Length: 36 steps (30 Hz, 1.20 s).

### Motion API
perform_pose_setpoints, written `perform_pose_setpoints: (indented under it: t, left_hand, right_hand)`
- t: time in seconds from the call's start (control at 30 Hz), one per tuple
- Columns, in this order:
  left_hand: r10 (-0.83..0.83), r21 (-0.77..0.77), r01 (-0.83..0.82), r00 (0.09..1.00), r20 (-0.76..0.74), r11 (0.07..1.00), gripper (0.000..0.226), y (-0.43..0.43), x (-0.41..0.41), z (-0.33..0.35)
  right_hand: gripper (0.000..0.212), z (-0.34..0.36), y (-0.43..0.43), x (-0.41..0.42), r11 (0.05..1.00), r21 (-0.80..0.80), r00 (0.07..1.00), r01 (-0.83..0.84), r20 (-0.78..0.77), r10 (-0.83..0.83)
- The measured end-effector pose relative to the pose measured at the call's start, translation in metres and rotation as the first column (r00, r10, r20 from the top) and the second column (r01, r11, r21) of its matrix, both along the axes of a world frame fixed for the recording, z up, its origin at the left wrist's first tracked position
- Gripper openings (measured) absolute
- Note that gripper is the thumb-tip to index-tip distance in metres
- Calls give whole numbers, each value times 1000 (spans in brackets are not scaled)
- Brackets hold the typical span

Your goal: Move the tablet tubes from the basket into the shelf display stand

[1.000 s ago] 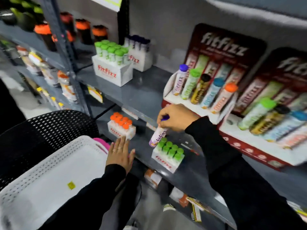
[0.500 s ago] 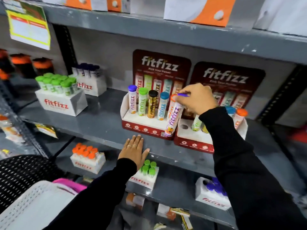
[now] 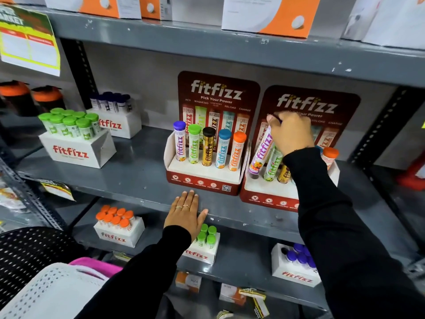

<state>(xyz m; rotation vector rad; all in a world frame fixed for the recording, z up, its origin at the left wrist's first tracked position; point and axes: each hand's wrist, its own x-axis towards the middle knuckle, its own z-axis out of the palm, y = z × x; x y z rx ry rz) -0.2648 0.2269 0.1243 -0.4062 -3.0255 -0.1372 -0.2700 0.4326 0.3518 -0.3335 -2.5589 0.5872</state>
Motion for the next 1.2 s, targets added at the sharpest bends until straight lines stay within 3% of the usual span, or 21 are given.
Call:
perform_pose_setpoints:
  t: [0.1, 0.2, 0.33, 0.57, 0.67, 0.8, 0.97, 1.07, 1.2]
  left_hand:
    - [7, -22, -7, 1000, 11, 1000, 73, 1, 1, 1]
    - [10, -32, -9, 999, 35, 999, 65, -1, 1, 4]
    - [-4, -50, 5, 1000, 27, 999, 64, -2, 0, 2]
    - [-6, -50, 8, 999, 46, 999, 65, -1, 1, 2]
    - [-1, -58, 4, 999, 49, 998, 82, 0, 1, 3]
    - [2, -80, 5, 996, 87, 997, 64, 0, 2, 6]
    - [1, -102, 13, 991, 134, 995, 63, 0, -2, 15]
    - [12, -120, 9, 985, 171, 993, 63, 2, -1, 19]
    - [-33, -76, 29, 998, -55, 997, 61, 5, 9, 32]
  right_hand:
    - [34, -7, -4, -2, 993, 104, 993, -52, 107, 41]
    - [31, -22, -8, -2, 984, 140, 977, -106, 199, 76]
    - [25, -23, -3, -4, 983, 143, 966, -113, 248, 75]
    - [32, -21, 0, -5, 959, 239, 941, -151, 333, 65]
    - [32, -26, 0, -9, 956, 251, 943, -154, 327, 66]
    - [29, -34, -1, -14, 949, 285, 949, -134, 314, 40]
    - [24, -30, -1, -15, 958, 255, 950, -129, 307, 47]
    - [35, -32, 2, -8, 961, 244, 957, -133, 285, 60]
    - [34, -42, -4, 11, 947, 280, 979, -156, 172, 110]
